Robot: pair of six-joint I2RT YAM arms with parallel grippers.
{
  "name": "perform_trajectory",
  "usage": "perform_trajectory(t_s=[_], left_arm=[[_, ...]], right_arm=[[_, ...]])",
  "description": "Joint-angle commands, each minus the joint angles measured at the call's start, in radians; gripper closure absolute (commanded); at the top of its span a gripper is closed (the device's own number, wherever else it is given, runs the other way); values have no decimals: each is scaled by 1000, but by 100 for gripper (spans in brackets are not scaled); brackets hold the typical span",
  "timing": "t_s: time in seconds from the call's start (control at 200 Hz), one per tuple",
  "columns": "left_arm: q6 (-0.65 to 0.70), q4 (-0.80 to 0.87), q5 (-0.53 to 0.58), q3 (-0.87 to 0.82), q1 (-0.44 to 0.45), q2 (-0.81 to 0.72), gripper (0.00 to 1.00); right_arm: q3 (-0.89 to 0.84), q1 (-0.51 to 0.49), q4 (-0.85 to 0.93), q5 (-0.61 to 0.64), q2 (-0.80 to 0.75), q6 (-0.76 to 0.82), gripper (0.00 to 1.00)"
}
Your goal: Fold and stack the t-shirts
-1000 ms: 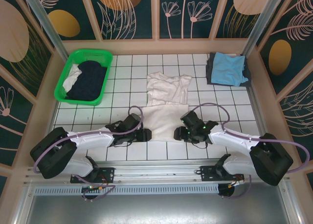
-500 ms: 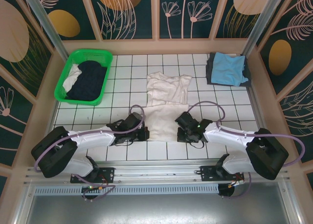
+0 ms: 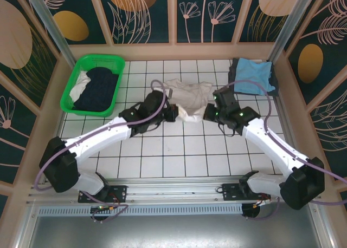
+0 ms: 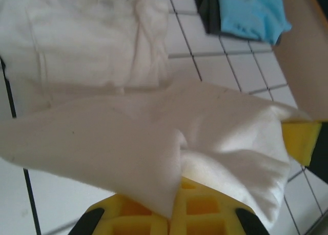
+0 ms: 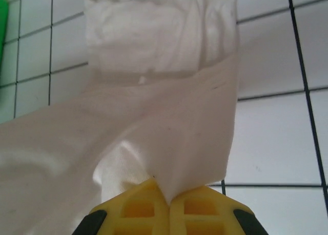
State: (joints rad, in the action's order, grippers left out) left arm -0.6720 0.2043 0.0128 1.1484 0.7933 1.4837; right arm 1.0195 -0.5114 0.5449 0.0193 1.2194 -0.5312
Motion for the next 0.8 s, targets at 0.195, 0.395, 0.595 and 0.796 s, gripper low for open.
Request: perform_trajectory(t_s=[0.195,0.395,0.595,0.796], left_arm=[[121,74,-99,306,-161,288,100],[140,119,-205,450,-243,459,100],[141,142,-283,529,-319,551,91],[169,205,-298,671,-347,684,82]], right_arm=[[270,204,-65,-187,281,177,100],[423,253,-59,-248,484,227,100],[516,295,-77,-325,628,243,100],[596,311,-81,-343,736,252,99]])
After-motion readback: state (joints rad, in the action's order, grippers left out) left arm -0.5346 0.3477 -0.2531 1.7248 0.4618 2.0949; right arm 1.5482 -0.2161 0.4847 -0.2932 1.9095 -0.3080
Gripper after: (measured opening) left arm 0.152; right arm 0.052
